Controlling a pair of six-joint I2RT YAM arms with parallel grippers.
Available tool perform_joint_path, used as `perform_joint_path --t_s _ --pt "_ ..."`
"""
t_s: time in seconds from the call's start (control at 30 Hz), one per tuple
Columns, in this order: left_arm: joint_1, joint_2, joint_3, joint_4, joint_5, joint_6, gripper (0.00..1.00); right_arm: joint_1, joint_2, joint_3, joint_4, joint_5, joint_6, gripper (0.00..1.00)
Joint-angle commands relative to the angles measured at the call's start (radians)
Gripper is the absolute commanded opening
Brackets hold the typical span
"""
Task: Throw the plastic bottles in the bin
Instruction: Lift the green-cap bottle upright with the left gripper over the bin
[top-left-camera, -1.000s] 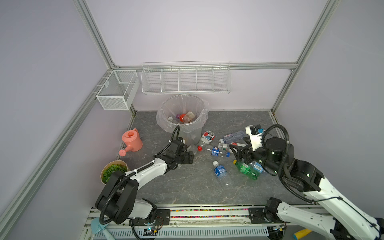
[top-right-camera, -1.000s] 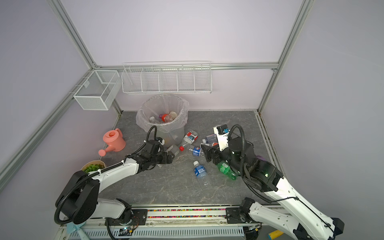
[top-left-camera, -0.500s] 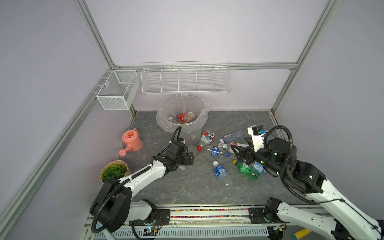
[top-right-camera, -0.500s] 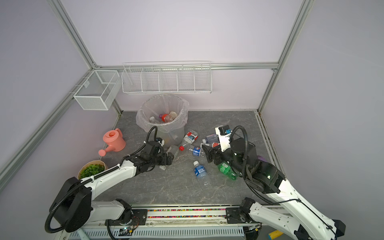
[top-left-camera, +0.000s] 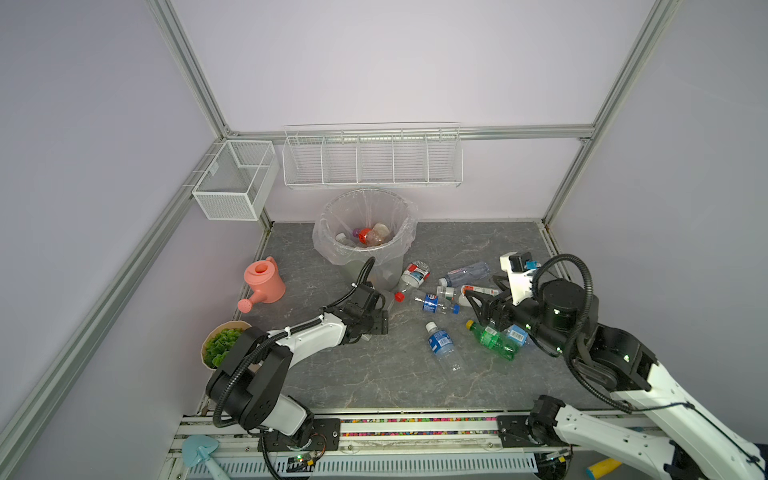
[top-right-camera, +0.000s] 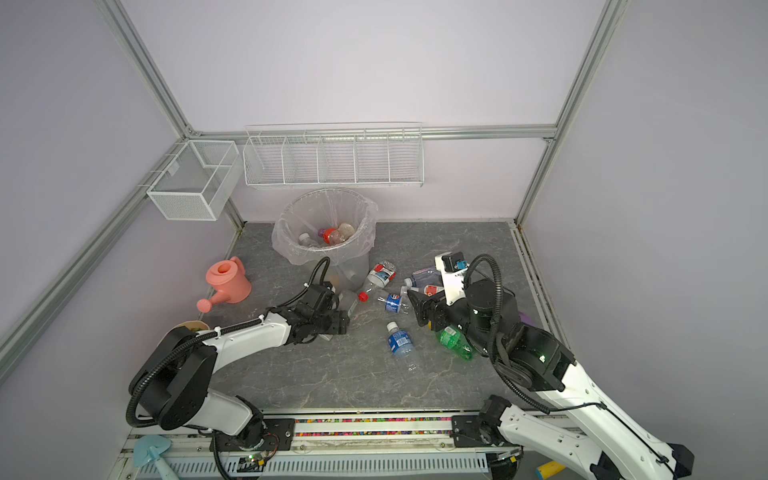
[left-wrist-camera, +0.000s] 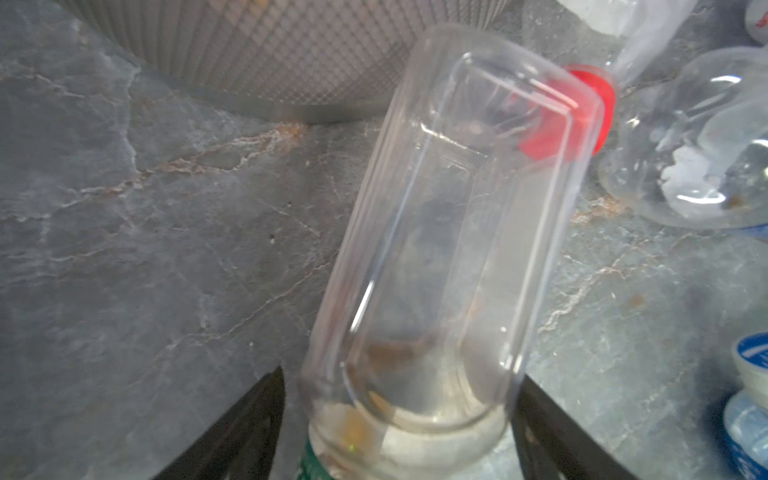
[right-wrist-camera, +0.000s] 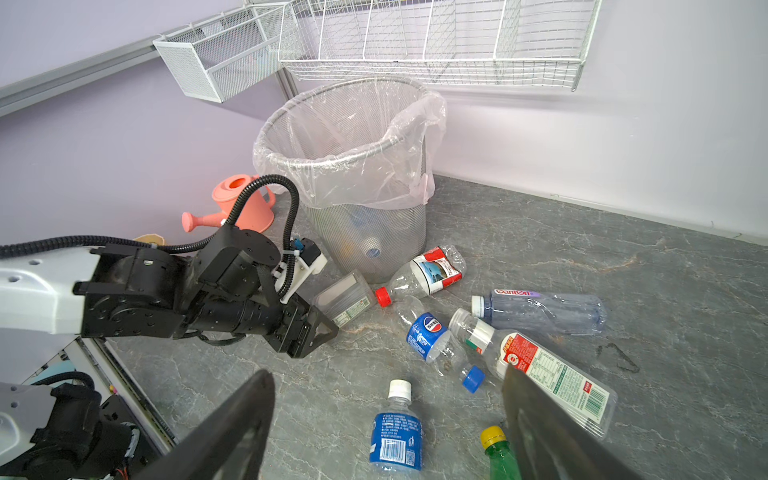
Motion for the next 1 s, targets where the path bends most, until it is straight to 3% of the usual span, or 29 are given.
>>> perform_joint_path --t_s 0.0,0.17,0.27,0.47,0.63,0.77,0.87,0.97 --pt "-0.007 0.014 0.024 0.014 -0.043 -0.016 0.76 -0.007 0.002 -0.010 0.014 0.008 0.008 0.88" --pt "-0.017 0.002 0.040 -0.030 -0.054 0.004 0.41 -0.009 -0.017 -0.009 0.002 0.016 0.013 0.88" --pt "-0.031 -0.046 0.033 -0.073 -0.071 0.005 0.31 -0.009 -0.034 -0.011 -0.003 0.021 0.017 0.88" --pt "-0.092 -0.294 -0.024 -0.202 -0.117 -0.046 0.28 -0.007 -0.054 -0.015 -0.019 0.024 0.021 0.88" --pt "-0.153 -0.617 -0.086 -0.345 -0.147 -0.129 0.28 -0.009 -0.064 -0.015 -0.017 0.023 0.023 0.88" --pt "-0.193 -0.934 -0.118 -0.407 -0.184 -0.125 0.26 -0.008 -0.064 -0.016 -0.007 0.019 0.025 0.88" --pt "-0.195 -1.124 -0.050 -0.467 -0.257 -0.107 0.26 -0.008 -0.063 -0.016 0.002 0.014 0.027 0.88" --pt "-0.194 -1.140 0.089 -0.481 -0.333 -0.060 0.26 -0.008 -0.060 -0.011 0.013 0.008 0.029 0.88"
